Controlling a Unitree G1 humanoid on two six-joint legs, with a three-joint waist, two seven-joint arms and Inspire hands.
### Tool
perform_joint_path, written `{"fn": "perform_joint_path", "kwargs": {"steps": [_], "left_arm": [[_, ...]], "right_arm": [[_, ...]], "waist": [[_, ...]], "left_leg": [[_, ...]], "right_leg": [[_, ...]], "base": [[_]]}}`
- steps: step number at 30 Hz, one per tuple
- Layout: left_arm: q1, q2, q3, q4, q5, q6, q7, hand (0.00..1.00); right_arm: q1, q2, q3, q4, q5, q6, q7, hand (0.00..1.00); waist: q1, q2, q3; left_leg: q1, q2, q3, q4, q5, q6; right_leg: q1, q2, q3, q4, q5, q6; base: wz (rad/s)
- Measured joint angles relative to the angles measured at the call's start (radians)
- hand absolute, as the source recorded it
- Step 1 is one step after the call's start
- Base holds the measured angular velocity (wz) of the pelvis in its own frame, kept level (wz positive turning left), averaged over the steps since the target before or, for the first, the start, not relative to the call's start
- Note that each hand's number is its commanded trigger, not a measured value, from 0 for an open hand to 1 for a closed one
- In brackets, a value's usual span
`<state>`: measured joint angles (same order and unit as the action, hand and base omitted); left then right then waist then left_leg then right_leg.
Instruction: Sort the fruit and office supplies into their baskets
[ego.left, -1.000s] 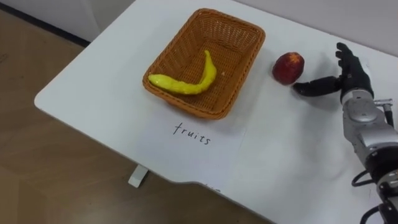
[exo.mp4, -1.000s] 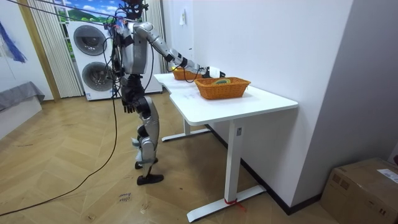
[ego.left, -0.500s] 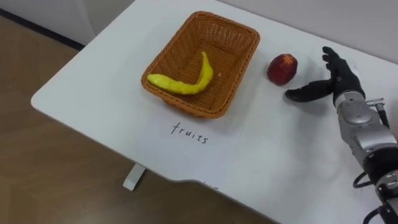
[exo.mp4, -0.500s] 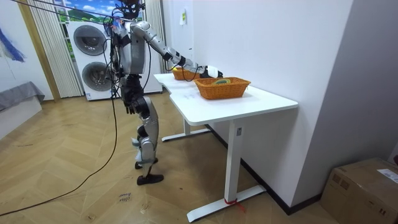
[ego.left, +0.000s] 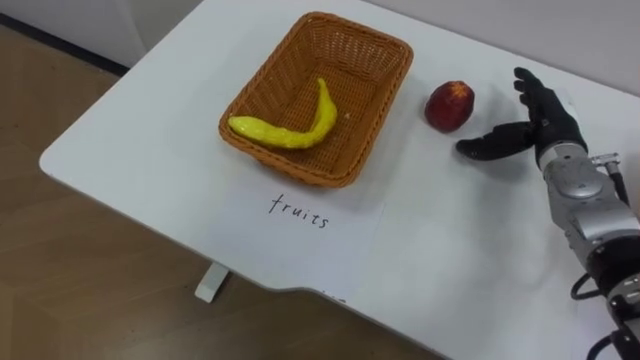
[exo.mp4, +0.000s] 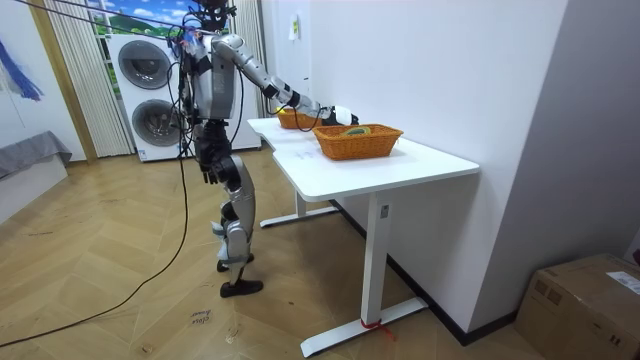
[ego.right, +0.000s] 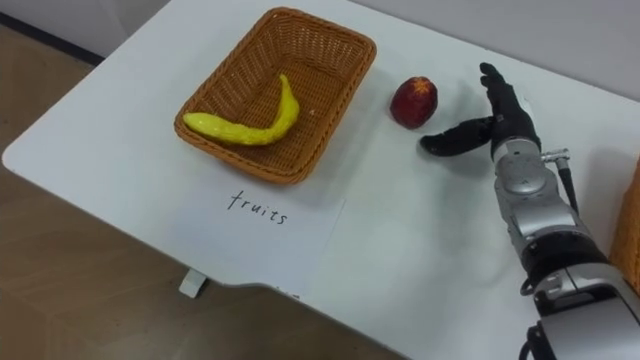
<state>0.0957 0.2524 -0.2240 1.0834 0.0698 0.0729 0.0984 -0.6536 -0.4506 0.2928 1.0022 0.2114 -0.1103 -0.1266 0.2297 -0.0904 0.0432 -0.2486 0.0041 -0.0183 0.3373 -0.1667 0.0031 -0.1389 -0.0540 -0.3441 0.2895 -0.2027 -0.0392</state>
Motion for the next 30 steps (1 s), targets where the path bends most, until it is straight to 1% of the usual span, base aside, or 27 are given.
{"fn": "perform_joint_path", "kwargs": {"steps": [4, 9, 18, 25, 30], "left_arm": [[0.0, 0.0, 0.0, 0.003, 0.0, 0.0, -0.003, 0.0], [0.0, 0.0, 0.004, 0.009, -0.001, 0.0, -0.005, 0.0], [0.0, 0.0, 0.005, 0.012, 0.0, 0.0, -0.004, 0.0], [-0.001, 0.0, 0.005, 0.014, 0.0, -0.001, -0.003, 0.0], [-0.001, 0.0, 0.005, 0.012, 0.0, -0.001, -0.003, 0.0]], "right_arm": [[0.0, -0.003, 0.0, -0.003, 0.0, 0.001, 0.009, 0.0], [0.0, -0.003, 0.0, -0.007, 0.001, 0.004, 0.014, 0.0], [0.0, -0.004, -0.001, -0.027, 0.002, 0.015, 0.015, 0.0], [0.0, -0.001, 0.0, -0.032, 0.012, 0.016, 0.016, 0.0], [-0.011, 0.016, 0.001, -0.036, 0.016, 0.021, 0.025, 0.0]], "waist": [[0.0, -0.001, -0.001], [0.005, -0.006, -0.0042], [0.012, -0.006, -0.0042], [0.023, -0.007, -0.0039], [0.023, -0.009, -0.0028]], "left_leg": [[0.0, 0.001, 0.0, -0.001, 0.001, -0.001], [0.0, 0.003, 0.001, -0.013, 0.002, -0.003], [0.0, 0.004, 0.002, -0.015, 0.003, -0.005], [0.0, 0.004, 0.002, -0.016, 0.004, -0.005], [-0.001, 0.004, 0.002, -0.016, 0.004, -0.005]], "right_leg": [[0.0, 0.001, 0.002, -0.002, 0.001, -0.001], [0.001, 0.003, 0.002, -0.013, 0.005, -0.005], [0.001, 0.004, 0.001, -0.016, 0.005, -0.005], [0.002, 0.003, 0.0, -0.016, 0.005, -0.005], [0.002, 0.003, -0.001, -0.018, 0.005, -0.005]], "base": [[0.0], [-0.01], [0.0], [0.0], [0.0]]}}
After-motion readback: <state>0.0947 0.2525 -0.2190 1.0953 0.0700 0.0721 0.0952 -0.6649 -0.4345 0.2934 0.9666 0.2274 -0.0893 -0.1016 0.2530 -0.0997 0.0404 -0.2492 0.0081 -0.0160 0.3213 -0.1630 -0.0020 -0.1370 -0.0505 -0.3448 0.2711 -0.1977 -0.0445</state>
